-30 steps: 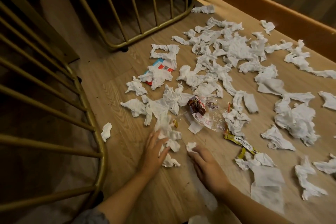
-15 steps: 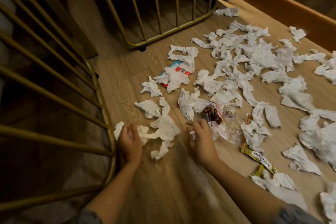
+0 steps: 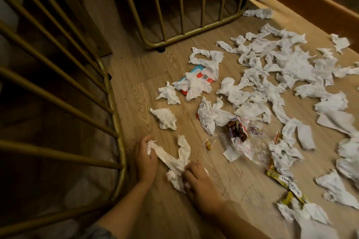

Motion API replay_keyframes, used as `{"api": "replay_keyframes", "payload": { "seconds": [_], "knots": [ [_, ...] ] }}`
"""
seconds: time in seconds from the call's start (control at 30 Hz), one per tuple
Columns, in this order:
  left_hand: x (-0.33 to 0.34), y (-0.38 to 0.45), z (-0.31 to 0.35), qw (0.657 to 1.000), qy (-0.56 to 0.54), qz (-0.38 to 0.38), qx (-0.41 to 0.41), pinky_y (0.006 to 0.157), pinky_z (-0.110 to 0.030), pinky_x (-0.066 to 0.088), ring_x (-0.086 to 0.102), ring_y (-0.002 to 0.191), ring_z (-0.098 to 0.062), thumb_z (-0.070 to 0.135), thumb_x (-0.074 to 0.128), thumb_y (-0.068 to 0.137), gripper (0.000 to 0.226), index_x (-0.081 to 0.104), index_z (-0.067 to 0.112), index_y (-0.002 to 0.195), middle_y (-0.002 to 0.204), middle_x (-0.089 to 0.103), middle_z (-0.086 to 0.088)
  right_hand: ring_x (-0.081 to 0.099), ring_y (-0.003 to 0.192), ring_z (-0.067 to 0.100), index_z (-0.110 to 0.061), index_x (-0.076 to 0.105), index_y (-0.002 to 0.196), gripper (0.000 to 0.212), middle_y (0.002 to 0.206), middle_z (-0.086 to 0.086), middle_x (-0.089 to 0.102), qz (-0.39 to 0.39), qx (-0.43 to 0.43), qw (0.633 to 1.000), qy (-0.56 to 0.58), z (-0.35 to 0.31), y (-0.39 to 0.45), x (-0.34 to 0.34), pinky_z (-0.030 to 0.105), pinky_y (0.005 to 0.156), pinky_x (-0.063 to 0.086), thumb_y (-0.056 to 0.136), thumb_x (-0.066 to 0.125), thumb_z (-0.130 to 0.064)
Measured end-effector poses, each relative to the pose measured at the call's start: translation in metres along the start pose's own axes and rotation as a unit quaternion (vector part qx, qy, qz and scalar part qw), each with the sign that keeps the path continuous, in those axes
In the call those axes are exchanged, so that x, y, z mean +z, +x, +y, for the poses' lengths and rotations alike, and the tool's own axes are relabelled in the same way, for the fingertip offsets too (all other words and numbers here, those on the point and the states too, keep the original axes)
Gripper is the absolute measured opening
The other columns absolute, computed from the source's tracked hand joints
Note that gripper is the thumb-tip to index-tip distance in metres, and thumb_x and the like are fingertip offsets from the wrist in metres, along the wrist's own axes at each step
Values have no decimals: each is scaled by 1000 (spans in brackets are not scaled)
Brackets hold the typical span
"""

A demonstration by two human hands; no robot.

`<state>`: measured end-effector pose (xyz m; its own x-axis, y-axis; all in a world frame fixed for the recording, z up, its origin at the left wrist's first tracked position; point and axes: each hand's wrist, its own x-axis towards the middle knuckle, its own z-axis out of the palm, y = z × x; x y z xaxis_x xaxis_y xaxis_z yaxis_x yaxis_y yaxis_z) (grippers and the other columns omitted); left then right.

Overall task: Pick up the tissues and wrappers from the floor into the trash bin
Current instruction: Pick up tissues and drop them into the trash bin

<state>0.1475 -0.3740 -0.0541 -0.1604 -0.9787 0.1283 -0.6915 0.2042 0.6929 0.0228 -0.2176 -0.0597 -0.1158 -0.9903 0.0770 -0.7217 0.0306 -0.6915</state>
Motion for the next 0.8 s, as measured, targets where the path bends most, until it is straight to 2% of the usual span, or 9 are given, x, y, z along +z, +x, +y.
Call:
{"api": "replay_keyframes", "payload": {
  "seconds": [0.1,0.23,0.33,0.43,0.47,0.53,0.63,0.73,0.8],
  "knots": [
    [11,12,7,998,-60,27,8,84,-29,46,53,99,-13,2,46,87,33,65,8,113,113,60,-11,43,107,8,-29,47,120,28,119,-4,48,29,31,999,22,6,-8,-13,23,91,42,92,43,-32],
    [25,58,38,982,-158,75,-77,78,-35,54,62,92,-21,7,43,89,27,65,9,106,105,65,-12,43,99,6,-17,55,116,29,114,-8,41,91,81,991,61,20,17,-47,22,84,44,91,48,-30],
    [41,84,56,994,-90,-3,-66,81,-31,50,58,100,-20,21,51,95,25,62,6,113,122,55,-14,43,105,14,-8,61,108,24,121,2,41,177,100,979,32,33,57,-78,28,90,46,85,56,-13],
    [62,83,53,995,-18,-93,-24,108,-42,35,36,134,-26,43,53,93,44,62,6,116,146,40,-10,37,127,31,-5,63,107,25,139,17,41,219,113,969,-33,42,101,-102,39,103,37,83,59,0],
    [66,76,49,994,-1,-111,-2,113,-46,28,30,139,-27,53,51,90,54,61,8,118,147,40,-8,32,134,35,-5,61,114,29,145,19,39,201,120,970,-66,43,114,-107,45,108,30,86,56,-2],
    [70,61,41,993,6,-116,29,112,-51,28,33,137,-28,67,48,79,73,57,12,125,143,46,-7,15,144,36,-14,47,138,40,155,14,28,113,160,972,-129,47,129,-107,54,115,9,98,45,-16],
    [68,41,29,989,39,-92,105,108,-55,28,47,126,-28,65,59,67,74,61,12,119,128,58,-8,-7,147,38,-29,23,150,54,162,10,1,-8,254,954,-158,52,130,-92,63,106,-20,101,22,-52],
    [63,38,24,994,35,-49,92,93,-57,41,56,106,-31,52,61,72,49,64,11,98,106,65,-9,-7,146,40,-26,19,150,73,162,10,-6,-58,252,949,-180,53,116,-67,63,107,-16,92,28,-69],
    [57,39,30,999,-23,-27,18,83,-53,48,56,96,-28,35,66,77,29,59,15,97,98,63,-6,4,147,37,-17,31,145,66,160,11,12,-31,190,968,-159,49,102,-55,60,117,-3,93,48,-54]
  ]
}}
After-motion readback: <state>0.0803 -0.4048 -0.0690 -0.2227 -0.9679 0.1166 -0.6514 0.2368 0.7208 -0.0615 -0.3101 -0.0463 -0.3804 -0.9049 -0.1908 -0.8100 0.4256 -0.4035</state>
